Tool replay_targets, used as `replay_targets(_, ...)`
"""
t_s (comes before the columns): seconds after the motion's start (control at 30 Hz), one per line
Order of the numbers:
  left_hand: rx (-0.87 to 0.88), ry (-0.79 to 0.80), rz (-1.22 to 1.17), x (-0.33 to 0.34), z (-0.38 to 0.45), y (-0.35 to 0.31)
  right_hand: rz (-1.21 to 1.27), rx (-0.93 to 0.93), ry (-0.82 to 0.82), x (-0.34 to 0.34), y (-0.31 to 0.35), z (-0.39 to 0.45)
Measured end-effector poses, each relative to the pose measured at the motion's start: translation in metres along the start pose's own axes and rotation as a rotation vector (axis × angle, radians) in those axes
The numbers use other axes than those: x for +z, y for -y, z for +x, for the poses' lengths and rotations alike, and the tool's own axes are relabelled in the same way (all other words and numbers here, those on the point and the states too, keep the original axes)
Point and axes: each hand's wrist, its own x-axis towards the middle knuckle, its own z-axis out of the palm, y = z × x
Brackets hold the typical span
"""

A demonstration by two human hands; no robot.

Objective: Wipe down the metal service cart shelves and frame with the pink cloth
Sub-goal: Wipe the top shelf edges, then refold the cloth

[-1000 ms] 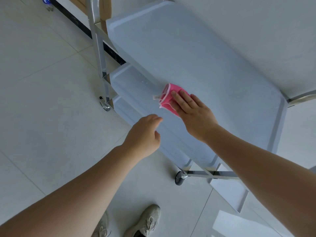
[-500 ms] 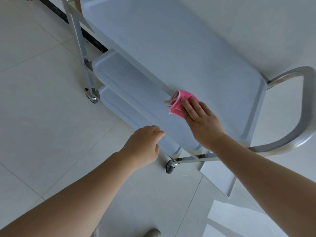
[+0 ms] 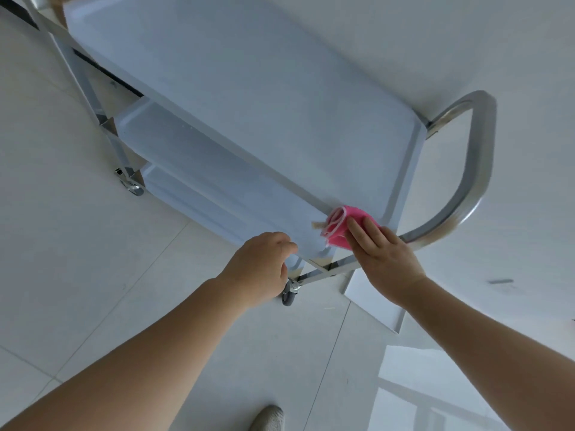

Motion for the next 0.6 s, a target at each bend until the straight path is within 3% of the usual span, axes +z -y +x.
replay_targets(0.1,0.026,0.027,0.01,-0.01,0.006,-0.017,0.124,0.095,0.012,-0.01,-0.001,-0.015)
replay_targets(0.27,0.063,-0.005,-0.088,-0.039,0.018,-0.055,0.445,0.257,-0.121,-0.062,0.0,-0.034)
replay_targets(0.5,0.311,0.184,0.026,-0.093,0.001,-0.125,0.762,0.421,-0.205,-0.173,0.016,-0.052)
replay_targets(0.6,0.359,0.146,0.057,-0.111,-0.014,-0.147,0.968,0.517,-0.274,-0.213,0.015,-0.057)
